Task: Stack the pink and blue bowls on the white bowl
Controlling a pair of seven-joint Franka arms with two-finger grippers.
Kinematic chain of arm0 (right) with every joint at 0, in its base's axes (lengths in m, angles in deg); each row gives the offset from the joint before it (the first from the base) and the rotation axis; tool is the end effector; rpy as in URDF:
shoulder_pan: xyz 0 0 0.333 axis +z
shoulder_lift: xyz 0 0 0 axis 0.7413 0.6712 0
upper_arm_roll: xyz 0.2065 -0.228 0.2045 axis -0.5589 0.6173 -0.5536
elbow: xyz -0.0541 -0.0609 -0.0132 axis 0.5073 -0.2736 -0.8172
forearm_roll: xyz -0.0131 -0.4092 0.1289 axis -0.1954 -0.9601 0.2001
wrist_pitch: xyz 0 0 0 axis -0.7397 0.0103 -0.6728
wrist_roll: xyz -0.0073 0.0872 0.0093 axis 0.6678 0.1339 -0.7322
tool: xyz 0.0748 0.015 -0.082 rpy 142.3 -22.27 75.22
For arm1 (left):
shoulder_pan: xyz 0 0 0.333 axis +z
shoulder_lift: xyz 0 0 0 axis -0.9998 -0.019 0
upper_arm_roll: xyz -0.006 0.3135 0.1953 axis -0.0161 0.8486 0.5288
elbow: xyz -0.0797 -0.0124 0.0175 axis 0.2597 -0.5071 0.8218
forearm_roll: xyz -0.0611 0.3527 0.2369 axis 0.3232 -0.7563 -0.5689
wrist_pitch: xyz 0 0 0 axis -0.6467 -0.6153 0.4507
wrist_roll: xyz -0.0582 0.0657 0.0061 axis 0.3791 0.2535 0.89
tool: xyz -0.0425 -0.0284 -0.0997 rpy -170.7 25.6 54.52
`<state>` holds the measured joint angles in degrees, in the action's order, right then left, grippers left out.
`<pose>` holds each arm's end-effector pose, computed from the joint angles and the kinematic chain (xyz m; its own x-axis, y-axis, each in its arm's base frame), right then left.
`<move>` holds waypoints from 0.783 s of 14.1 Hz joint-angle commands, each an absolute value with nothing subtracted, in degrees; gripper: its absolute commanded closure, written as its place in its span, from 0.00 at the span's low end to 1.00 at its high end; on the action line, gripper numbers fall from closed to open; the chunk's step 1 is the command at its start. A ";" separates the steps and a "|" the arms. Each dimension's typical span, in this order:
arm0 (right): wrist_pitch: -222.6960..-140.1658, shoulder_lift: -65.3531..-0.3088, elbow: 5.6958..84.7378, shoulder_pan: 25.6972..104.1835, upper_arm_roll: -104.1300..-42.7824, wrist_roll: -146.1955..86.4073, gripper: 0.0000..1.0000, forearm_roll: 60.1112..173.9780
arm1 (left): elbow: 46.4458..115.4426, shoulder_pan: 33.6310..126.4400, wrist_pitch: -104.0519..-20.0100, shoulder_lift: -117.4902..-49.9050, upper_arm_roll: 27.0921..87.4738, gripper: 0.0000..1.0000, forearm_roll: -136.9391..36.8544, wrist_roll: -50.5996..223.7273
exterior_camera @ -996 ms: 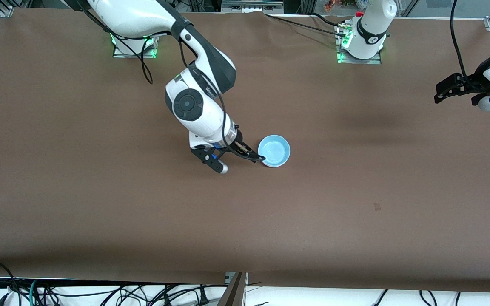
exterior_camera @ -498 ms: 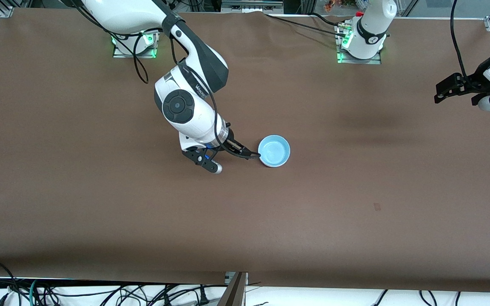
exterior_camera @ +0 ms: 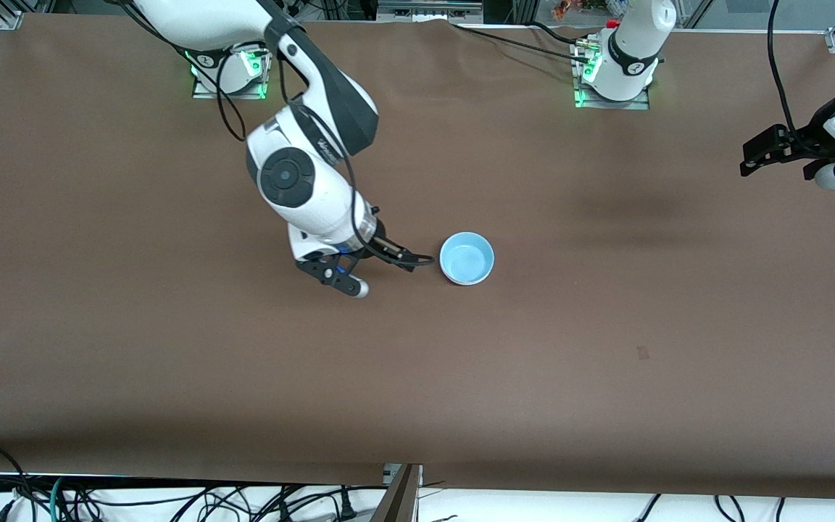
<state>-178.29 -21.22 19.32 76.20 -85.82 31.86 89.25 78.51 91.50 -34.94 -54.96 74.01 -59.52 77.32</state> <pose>0.6625 0.4523 0.4345 0.8948 -0.4218 -0.1463 -0.4432 -0.8788 -0.1769 0.5677 0.0111 0.6412 0.9969 -0.0298 -0.0733 -0.0303 -0.9995 -0.0064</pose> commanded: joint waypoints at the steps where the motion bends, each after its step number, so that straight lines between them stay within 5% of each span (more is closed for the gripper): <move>1: -171.74 -26.31 20.90 76.14 -83.05 26.22 0.00 89.34 | 76.94 90.93 -33.81 -55.70 74.38 0.00 -60.70 76.25; 6: -160.65 -37.01 25.79 76.23 -76.36 12.16 0.00 84.44 | 76.94 90.93 -33.81 -55.70 74.38 0.00 -60.70 76.25; 11: -169.14 -54.96 47.68 76.23 -70.04 4.06 0.00 82.31 | 76.94 90.93 -33.81 -55.70 74.38 0.00 -60.62 76.16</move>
